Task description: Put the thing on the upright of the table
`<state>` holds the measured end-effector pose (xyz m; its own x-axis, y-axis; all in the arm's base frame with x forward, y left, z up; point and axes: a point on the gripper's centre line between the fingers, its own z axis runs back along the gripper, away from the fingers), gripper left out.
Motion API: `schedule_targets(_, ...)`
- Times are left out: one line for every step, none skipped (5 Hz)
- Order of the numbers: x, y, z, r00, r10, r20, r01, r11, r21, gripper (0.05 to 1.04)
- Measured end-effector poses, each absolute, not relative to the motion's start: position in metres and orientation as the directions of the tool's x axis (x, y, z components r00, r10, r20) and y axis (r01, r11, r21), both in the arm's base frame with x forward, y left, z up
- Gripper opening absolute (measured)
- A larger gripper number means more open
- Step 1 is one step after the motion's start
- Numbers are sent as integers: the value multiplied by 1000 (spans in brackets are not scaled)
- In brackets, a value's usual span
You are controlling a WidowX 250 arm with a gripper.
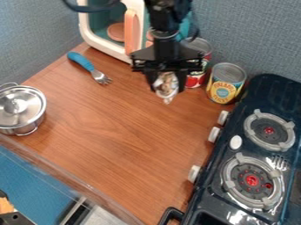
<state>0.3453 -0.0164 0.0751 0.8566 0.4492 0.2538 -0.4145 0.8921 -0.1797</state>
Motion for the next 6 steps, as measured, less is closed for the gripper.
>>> schedule_targets(371, -27, 56, 915, 327, 238, -297, 943, -151, 577)
schedule_targets(387, -32, 30, 959, 186, 214, -160, 978, -134, 577)
schedule_targets(397, -30, 12, 968, 150, 202, -122, 982, -144, 577)
schedule_targets(399, -25, -3, 970, 148, 194, -126, 984, -125, 636)
schedule_targets(401, -24, -3, 966, 153, 206, -130, 984, -121, 923)
schedule_targets(398, -24, -5, 968, 165, 192, -143, 982, -121, 1007)
